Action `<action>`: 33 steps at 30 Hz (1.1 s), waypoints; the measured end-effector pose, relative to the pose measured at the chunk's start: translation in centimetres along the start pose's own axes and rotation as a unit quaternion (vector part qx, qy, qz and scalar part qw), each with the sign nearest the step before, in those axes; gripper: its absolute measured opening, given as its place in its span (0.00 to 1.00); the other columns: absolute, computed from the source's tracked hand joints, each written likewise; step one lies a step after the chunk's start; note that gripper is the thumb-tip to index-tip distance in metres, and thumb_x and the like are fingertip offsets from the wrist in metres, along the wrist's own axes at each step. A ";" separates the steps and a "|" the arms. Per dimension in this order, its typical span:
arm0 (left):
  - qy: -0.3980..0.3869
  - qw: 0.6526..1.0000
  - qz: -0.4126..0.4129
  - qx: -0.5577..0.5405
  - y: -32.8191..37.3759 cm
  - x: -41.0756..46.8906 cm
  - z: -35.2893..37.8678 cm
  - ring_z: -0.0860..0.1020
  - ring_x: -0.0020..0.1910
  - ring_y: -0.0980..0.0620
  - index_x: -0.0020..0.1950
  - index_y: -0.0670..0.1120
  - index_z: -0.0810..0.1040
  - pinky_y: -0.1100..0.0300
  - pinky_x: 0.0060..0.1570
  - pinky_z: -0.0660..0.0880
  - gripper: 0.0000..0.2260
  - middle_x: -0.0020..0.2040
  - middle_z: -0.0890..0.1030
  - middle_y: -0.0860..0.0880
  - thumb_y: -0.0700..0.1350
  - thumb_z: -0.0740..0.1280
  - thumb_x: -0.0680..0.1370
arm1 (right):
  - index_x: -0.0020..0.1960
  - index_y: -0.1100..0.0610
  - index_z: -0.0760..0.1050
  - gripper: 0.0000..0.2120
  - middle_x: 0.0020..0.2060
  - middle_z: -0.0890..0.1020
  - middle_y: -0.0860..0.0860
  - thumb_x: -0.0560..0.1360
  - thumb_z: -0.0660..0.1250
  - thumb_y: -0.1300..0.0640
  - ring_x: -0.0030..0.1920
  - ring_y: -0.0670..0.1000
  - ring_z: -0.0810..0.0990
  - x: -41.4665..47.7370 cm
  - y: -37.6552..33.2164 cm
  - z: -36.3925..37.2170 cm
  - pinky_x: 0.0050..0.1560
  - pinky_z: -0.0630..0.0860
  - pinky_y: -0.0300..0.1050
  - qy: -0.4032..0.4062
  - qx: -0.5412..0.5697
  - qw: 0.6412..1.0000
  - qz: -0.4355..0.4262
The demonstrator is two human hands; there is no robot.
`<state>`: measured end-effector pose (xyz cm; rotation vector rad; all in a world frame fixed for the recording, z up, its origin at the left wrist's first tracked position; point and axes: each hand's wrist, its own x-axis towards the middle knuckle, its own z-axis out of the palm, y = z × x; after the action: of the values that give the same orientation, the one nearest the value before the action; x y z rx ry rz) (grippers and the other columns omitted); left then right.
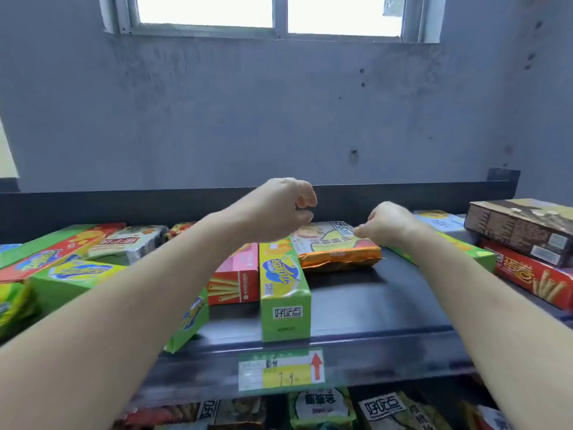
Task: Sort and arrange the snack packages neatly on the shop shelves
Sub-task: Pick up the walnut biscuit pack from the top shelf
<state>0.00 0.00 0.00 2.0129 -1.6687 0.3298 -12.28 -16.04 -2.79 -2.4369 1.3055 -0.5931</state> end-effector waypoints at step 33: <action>0.060 0.961 -0.140 -0.231 -5.2 4.3 -3.2 0.75 0.57 0.54 0.70 0.50 0.59 0.67 0.37 0.75 0.30 0.60 0.73 0.52 0.42 0.71 0.74 | 0.42 0.55 0.69 0.10 0.42 0.72 0.50 0.72 0.61 0.70 0.41 0.50 0.69 -0.3 -7.5 -3.9 0.41 0.61 0.40 0.404 0.137 0.889 -0.168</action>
<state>6.38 -1.33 3.64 1.7960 -1.2248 -0.0385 -9.04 -12.05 3.94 -2.2353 0.9130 -1.8938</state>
